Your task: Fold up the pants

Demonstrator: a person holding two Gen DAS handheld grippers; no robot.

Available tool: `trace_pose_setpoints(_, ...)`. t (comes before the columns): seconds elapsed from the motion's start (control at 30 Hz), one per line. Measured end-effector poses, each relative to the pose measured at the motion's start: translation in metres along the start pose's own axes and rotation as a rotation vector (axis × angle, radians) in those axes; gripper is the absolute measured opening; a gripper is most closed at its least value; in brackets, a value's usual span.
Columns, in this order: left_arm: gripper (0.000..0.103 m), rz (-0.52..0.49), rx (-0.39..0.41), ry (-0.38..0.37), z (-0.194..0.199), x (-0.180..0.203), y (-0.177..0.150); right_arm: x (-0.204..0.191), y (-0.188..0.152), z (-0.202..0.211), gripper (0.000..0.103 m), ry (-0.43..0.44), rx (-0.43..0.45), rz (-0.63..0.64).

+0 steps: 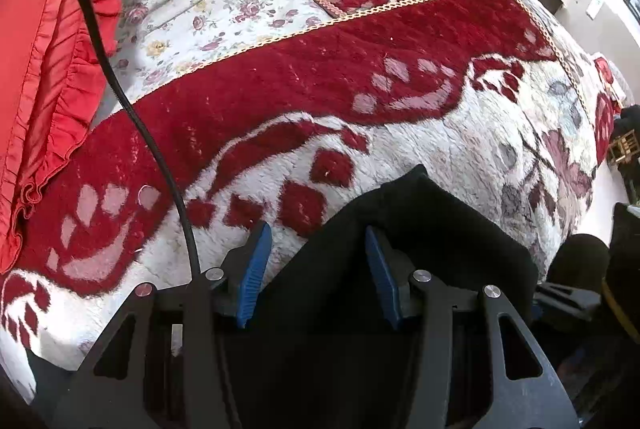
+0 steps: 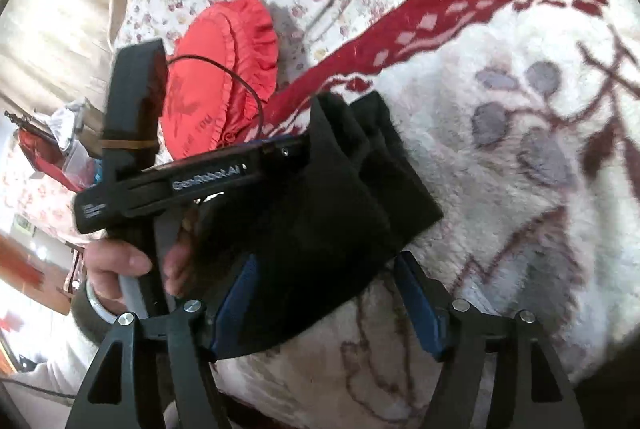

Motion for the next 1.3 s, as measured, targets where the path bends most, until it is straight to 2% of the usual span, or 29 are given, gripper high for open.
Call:
trace_pose_setpoints(0.27,0.048,-0.005,-0.003,0.001,-0.002,0.001,0.002,-0.002,-0.01,-0.001,0.078,-0.014,-0.037,0.013)
trace_pose_setpoints(0.37,0.048,0.014,-0.002,-0.012,-0.002,-0.002,0.005,-0.002,-0.003,-0.004,0.085,0.005,0.011,0.024)
trace_pose_setpoints(0.4,0.048,0.026,0.001,-0.017,-0.002,-0.004,0.006,-0.003,-0.001,-0.006,0.09,0.014,0.021,0.028)
trace_pose_setpoints(0.47,0.048,0.039,0.003,-0.023,-0.002,-0.007,0.008,-0.006,0.007,-0.01,0.09,0.009,0.046,0.05)
trace_pose_setpoints(0.5,0.048,0.045,0.004,-0.028,-0.002,-0.007,0.008,-0.008,0.012,-0.01,0.074,-0.012,0.062,0.063)
trace_pose_setpoints(0.53,0.048,0.049,0.005,-0.029,-0.002,-0.008,0.008,-0.008,0.015,-0.01,0.028,-0.025,0.062,0.066)
trace_pose_setpoints(0.57,0.048,0.054,0.007,-0.026,-0.001,-0.008,0.008,-0.004,0.019,-0.013,0.018,0.006,0.046,0.049)
trace_pose_setpoints(0.6,0.048,0.059,0.009,-0.022,0.001,-0.009,0.006,0.001,0.02,-0.014,0.018,0.054,0.04,0.012)
trace_pose_setpoints(0.67,0.048,0.072,0.012,-0.012,0.008,-0.011,0.002,-0.004,0.019,-0.008,0.017,0.063,0.049,0.021)
trace_pose_setpoints(0.73,0.048,0.097,0.038,-0.001,0.026,-0.02,-0.006,-0.024,0.018,0.006,0.017,0.062,0.075,0.089)
trace_pose_setpoints(0.83,0.048,0.174,0.129,-0.004,0.073,-0.045,-0.031,-0.068,0.019,0.024,0.017,0.079,0.089,0.227)
trace_pose_setpoints(0.9,0.048,0.235,0.18,0.02,0.102,-0.066,-0.052,-0.1,0.019,0.028,0.017,0.095,0.084,0.319)
trace_pose_setpoints(1.0,0.048,0.353,0.27,0.052,0.145,-0.102,-0.099,-0.148,0.013,0.011,0.017,0.118,0.025,0.445)
trace_pose_setpoints(1.07,0.048,0.432,0.302,0.063,0.165,-0.124,-0.135,-0.177,0.006,-0.02,0.017,0.136,-0.054,0.521)
trace_pose_setpoints(1.17,0.048,0.519,0.312,0.088,0.176,-0.147,-0.18,-0.207,-0.013,-0.091,0.018,0.14,-0.248,0.615)
trace_pose_setpoints(1.2,0.048,0.546,0.307,0.095,0.176,-0.154,-0.194,-0.209,-0.018,-0.114,0.021,0.109,-0.312,0.618)
trace_pose_setpoints(1.23,0.048,0.577,0.298,0.101,0.175,-0.161,-0.209,-0.209,-0.024,-0.141,0.032,0.029,-0.401,0.6)
trace_pose_setpoints(1.27,0.048,0.601,0.291,0.103,0.173,-0.165,-0.218,-0.208,-0.029,-0.156,0.034,-0.018,-0.465,0.581)
trace_pose_setpoints(1.3,0.048,0.625,0.285,0.098,0.17,-0.169,-0.229,-0.21,-0.031,-0.152,0.034,0.004,-0.449,0.593)
Point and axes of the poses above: each gripper's, at about its wrist camera, not at the fingertips, and z roughly against the way its jaws point, x to its right, y to its top, the point moved 1 cm from there along -z, roughly the way its jaws point, and after that the axes turned 12 degrees about -x, right-handed, at the moved point
